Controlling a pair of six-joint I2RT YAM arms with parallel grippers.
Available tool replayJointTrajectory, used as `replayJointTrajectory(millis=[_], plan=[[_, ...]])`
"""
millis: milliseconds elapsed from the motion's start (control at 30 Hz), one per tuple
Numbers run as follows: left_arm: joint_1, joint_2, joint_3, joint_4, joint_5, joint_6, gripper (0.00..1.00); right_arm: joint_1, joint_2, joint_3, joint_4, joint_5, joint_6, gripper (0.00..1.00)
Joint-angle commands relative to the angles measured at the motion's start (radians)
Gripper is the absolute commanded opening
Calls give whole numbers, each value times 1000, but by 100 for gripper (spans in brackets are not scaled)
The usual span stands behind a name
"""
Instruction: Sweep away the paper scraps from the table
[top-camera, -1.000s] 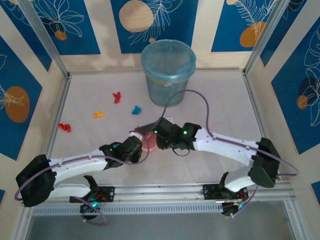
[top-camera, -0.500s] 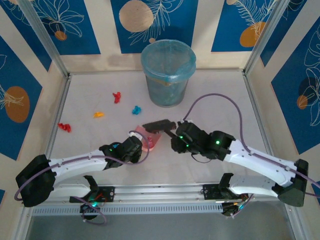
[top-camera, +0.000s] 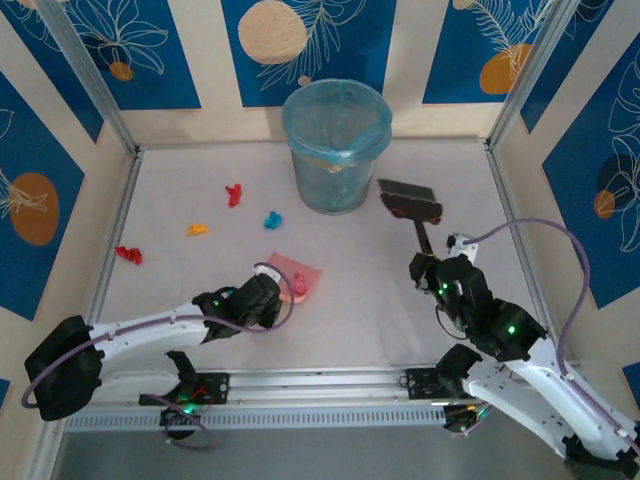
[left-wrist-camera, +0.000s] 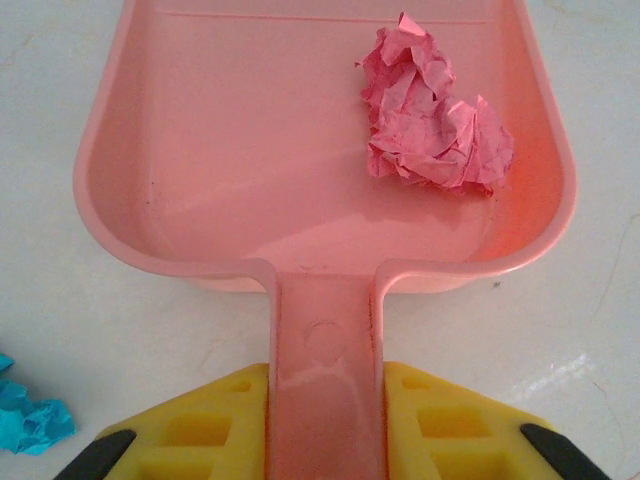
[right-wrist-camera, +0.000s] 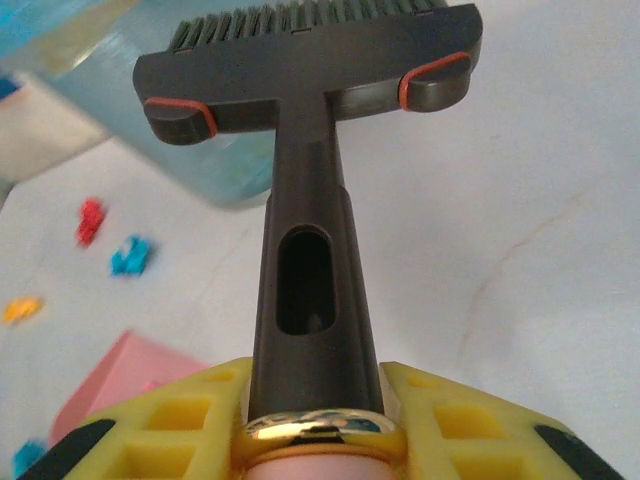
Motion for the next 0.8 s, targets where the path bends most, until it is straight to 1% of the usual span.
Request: replayJointTrajectory(millis=[0, 67, 133, 200, 267, 333, 400, 467, 600, 767], plan=[[9, -10, -22, -25, 12, 3, 0, -38, 5, -47, 126, 126, 13, 0], [9, -16, -25, -22, 14, 4, 0, -58, 39, -79, 173, 155, 29, 0], [9, -32, -31, -13, 14, 8, 0, -73, 88, -124, 259, 144, 8, 0], [9, -56, -40, -8, 13, 10, 0, -94, 145, -171, 358, 117, -21, 0], [9, -83, -48, -5, 8, 12, 0, -137, 218, -202, 428, 66, -50, 0], [9, -111, -55, -9, 3, 12, 0, -185, 305, -199, 414, 11, -11, 0], [9, -137, -57, -17, -5, 11, 0, -222, 368, -201, 445, -61, -21, 0], [9, -165, -63, -24, -14, 10, 0, -238, 414, -208, 479, -105, -32, 0], [9, -220, -80, -22, -21, 11, 0, -243, 466, -202, 498, -128, -50, 0], [9, -235, -83, -22, -30, 11, 0, -245, 472, -221, 543, -165, -56, 0]])
